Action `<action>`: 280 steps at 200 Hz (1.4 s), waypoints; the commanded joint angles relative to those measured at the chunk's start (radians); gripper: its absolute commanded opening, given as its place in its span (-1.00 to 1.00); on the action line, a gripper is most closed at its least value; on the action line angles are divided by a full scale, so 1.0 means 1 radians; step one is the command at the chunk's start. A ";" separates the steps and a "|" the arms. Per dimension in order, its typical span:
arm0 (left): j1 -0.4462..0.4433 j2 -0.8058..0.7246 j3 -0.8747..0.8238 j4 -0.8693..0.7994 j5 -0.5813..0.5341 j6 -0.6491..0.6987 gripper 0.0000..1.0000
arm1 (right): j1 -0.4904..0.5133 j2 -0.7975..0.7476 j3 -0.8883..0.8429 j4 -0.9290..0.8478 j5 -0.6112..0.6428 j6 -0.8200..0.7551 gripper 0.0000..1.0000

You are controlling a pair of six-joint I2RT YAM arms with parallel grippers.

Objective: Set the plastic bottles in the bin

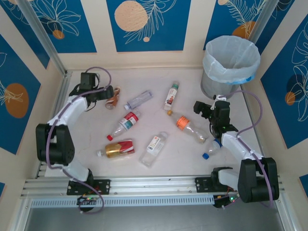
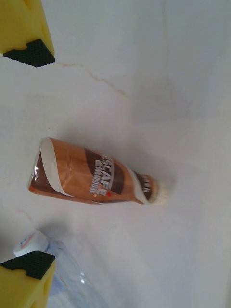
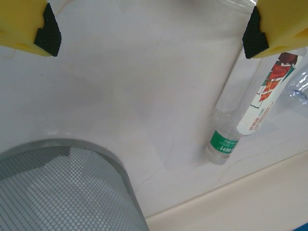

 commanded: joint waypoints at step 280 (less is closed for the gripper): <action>-0.135 0.345 0.227 -0.230 -0.121 0.140 0.20 | 0.053 -0.122 0.110 -0.306 0.112 0.109 0.99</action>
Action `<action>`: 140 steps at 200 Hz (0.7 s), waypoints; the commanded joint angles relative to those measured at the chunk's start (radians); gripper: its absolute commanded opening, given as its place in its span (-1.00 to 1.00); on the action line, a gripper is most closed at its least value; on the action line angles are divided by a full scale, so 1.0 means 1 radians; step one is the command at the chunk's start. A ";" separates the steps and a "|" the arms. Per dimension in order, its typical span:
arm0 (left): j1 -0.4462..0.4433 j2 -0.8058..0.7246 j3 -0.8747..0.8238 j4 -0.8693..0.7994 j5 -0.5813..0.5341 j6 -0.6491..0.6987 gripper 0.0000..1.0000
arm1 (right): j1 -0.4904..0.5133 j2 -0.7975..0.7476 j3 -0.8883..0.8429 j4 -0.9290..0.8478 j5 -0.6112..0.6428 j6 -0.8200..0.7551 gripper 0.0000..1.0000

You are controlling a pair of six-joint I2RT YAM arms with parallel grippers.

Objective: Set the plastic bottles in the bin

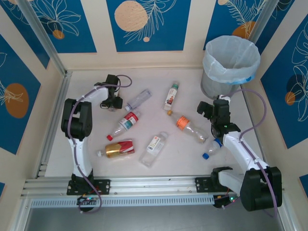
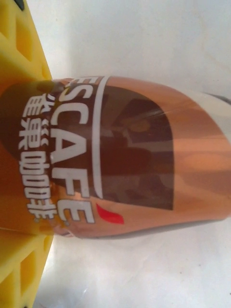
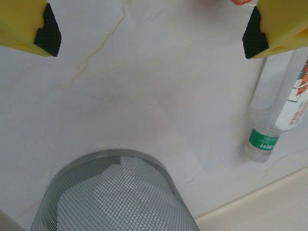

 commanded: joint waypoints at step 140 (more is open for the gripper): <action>-0.059 -0.498 -0.302 0.244 0.384 -0.056 0.09 | 0.048 -0.054 0.031 -0.107 -0.556 0.329 0.99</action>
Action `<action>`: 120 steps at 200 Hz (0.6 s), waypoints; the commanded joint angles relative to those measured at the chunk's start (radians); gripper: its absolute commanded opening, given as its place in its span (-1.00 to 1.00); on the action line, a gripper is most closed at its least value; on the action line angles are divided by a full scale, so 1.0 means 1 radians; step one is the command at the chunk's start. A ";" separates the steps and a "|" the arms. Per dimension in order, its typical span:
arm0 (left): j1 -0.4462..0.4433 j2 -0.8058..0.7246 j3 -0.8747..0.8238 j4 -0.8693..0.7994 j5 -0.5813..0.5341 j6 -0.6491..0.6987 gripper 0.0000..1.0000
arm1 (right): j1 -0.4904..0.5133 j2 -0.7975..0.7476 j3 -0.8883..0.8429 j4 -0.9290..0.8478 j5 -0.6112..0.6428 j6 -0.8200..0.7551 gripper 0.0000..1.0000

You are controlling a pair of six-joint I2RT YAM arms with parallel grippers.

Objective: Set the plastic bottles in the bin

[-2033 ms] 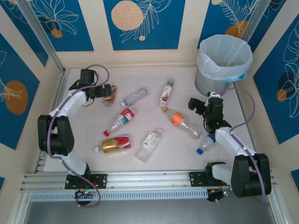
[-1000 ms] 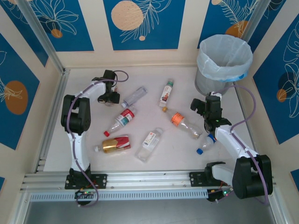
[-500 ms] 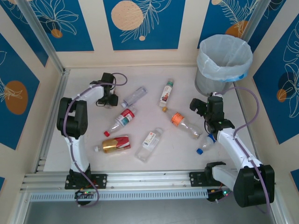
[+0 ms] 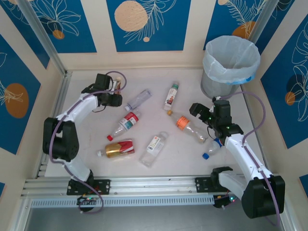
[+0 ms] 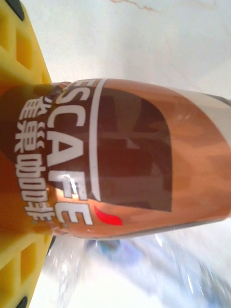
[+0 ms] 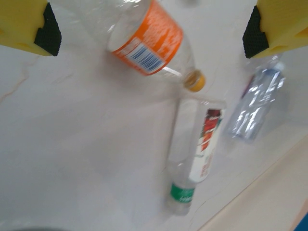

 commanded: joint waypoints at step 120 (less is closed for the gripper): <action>-0.474 -0.173 -0.262 0.377 0.356 -0.101 0.04 | 0.125 0.112 0.055 0.340 -0.402 0.222 1.00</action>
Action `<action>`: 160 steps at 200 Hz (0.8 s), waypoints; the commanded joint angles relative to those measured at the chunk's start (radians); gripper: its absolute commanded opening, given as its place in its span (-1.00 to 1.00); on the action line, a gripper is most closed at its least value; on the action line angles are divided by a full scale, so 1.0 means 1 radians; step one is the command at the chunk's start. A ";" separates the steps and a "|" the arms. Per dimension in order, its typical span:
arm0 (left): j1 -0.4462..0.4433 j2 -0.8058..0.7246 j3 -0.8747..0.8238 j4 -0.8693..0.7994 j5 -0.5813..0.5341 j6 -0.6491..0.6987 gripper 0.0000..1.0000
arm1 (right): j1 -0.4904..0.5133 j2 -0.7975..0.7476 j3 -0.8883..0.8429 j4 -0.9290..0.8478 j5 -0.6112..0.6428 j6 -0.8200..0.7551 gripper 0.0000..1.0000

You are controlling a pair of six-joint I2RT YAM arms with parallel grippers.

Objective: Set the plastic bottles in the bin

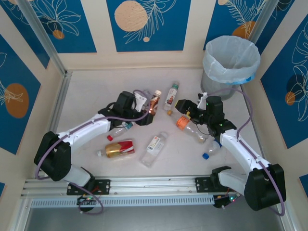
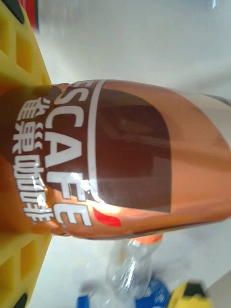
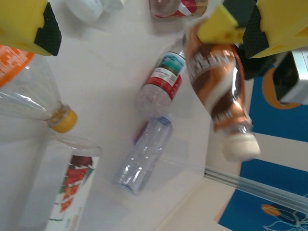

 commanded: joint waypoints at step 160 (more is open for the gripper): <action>-0.097 0.110 0.033 0.194 0.292 0.014 0.04 | 0.074 0.166 0.104 0.181 -0.090 -0.098 0.05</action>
